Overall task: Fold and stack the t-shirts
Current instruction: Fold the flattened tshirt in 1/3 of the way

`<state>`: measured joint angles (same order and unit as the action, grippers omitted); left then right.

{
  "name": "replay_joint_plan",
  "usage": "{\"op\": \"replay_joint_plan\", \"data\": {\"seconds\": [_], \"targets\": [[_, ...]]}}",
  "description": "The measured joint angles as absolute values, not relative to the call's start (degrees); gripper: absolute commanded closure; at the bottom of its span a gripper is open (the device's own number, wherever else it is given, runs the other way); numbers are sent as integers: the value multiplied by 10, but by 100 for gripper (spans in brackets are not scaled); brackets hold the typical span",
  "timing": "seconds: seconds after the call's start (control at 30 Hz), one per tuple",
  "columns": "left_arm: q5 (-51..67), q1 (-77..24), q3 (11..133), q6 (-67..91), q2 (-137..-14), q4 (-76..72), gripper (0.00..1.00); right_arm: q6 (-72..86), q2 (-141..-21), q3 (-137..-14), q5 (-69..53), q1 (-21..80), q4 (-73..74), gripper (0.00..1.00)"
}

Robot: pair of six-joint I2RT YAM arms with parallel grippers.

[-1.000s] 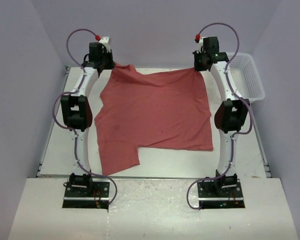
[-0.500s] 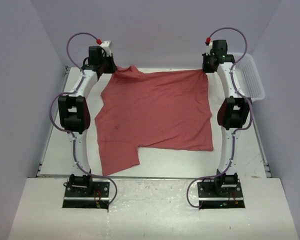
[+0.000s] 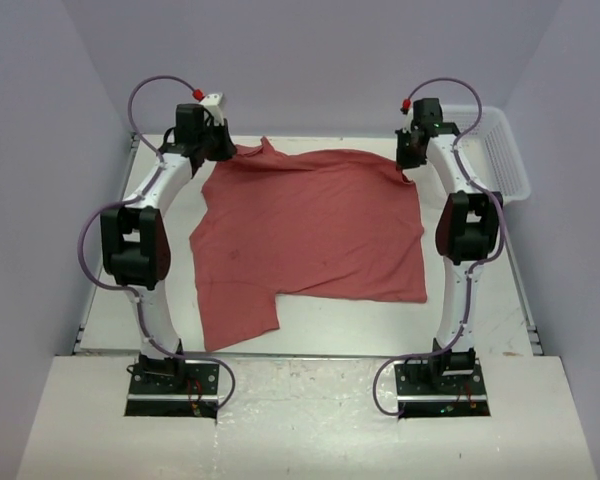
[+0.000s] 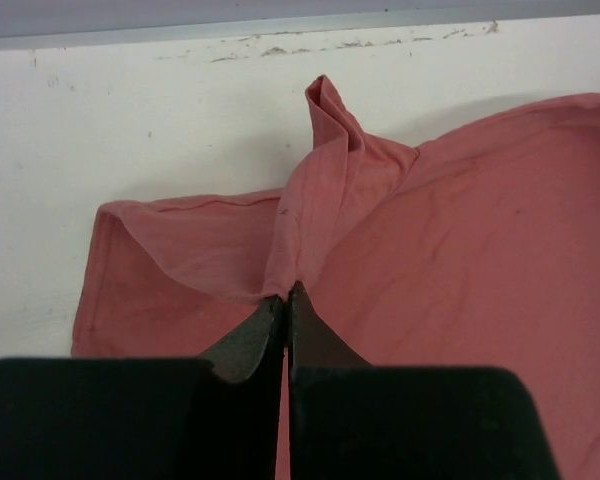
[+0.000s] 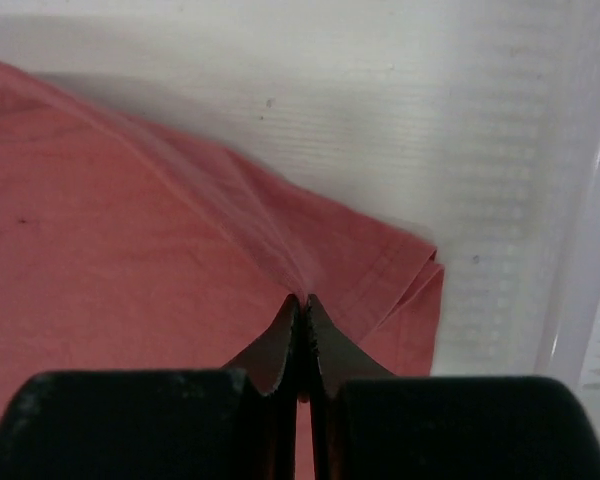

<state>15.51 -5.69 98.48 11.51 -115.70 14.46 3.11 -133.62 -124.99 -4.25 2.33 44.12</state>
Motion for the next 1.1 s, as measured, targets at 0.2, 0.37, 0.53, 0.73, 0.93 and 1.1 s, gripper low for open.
{"op": "replay_joint_plan", "data": {"seconds": [0.2,0.37,0.53,0.73,0.93,1.1], "targets": [[145,-60,929,122,-1118,142,100,41,-1284,-1183,-40,36,432,100],[127,-60,892,130,-1090,144,100,53,-1243,-1154,-33,41,426,100],[100,-60,866,130,-1056,149,100,65,-1218,-1128,-16,41,429,100],[74,-60,862,143,-1034,160,100,73,-1211,-1108,7,41,434,100],[55,-60,842,159,-1030,178,100,83,-1211,-1099,10,41,453,100],[41,-60,811,175,-1030,194,100,88,-1207,-1053,21,41,455,100]]}}
